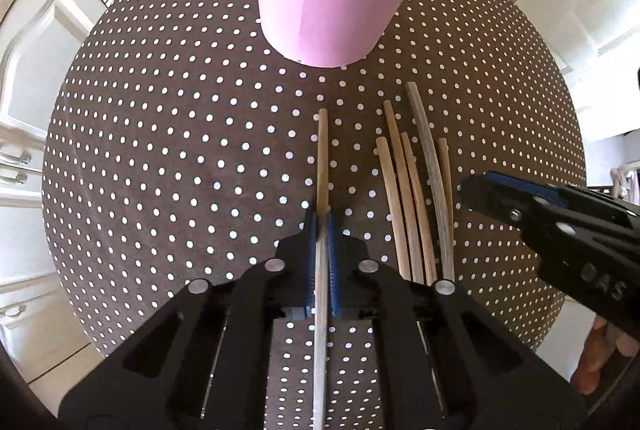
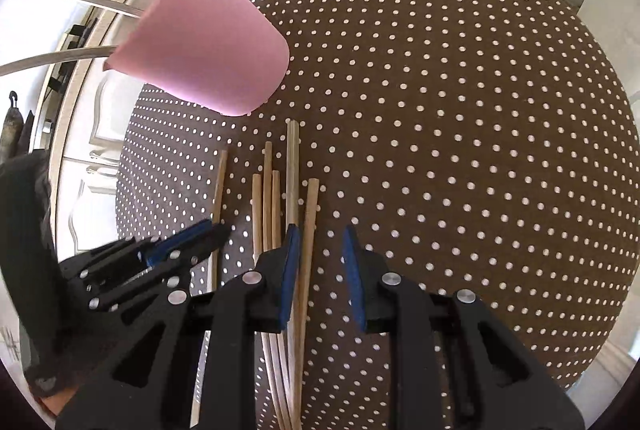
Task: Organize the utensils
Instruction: 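Close the left gripper on one wooden stick while the right gripper grasps another, then lift the left gripper's stick over the pink cup while the right gripper carries its stick there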
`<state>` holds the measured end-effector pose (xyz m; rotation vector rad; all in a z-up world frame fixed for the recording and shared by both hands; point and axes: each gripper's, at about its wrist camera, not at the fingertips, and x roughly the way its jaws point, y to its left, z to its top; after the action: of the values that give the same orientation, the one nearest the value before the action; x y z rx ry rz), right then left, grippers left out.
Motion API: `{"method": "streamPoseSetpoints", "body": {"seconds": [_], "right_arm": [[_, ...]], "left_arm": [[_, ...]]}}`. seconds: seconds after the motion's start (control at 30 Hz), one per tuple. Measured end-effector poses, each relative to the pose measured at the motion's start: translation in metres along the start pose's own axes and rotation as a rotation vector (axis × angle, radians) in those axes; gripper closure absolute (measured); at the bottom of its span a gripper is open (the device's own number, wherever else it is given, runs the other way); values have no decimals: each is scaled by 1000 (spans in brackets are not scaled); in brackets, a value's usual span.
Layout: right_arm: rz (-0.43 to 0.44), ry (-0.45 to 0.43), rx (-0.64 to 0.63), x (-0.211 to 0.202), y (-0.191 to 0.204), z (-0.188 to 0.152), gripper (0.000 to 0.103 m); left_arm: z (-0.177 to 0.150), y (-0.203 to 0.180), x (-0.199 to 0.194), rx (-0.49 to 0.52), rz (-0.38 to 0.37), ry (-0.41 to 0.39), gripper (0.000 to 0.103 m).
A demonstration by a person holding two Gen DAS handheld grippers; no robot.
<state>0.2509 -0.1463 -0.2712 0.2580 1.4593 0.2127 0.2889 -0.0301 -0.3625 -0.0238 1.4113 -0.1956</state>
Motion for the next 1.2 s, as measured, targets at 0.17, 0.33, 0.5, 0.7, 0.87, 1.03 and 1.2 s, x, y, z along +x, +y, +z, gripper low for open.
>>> {"method": "streamPoseSetpoints", "body": {"seconds": [0.17, 0.33, 0.5, 0.7, 0.87, 1.03, 1.2], "right_arm": [[-57, 24, -8, 14, 18, 11, 82], [-121, 41, -37, 26, 39, 19, 82], [-185, 45, -67, 37, 54, 25, 93], [-102, 28, -11, 38, 45, 26, 98], [-17, -76, -44, 5, 45, 27, 98], [38, -187, -80, -37, 48, 26, 98], [83, -303, -110, -83, 43, 16, 98]], "left_arm": [[-6, 19, -10, -51, -65, -7, 97], [-9, 38, -20, -86, -106, -19, 97], [-5, 49, -37, -97, -144, -45, 97], [3, 65, -61, -106, -170, -67, 97], [-5, 81, -75, -97, -200, -115, 97], [-20, 84, -109, -83, -212, -173, 97], [-24, 69, -148, -50, -221, -240, 97]]}}
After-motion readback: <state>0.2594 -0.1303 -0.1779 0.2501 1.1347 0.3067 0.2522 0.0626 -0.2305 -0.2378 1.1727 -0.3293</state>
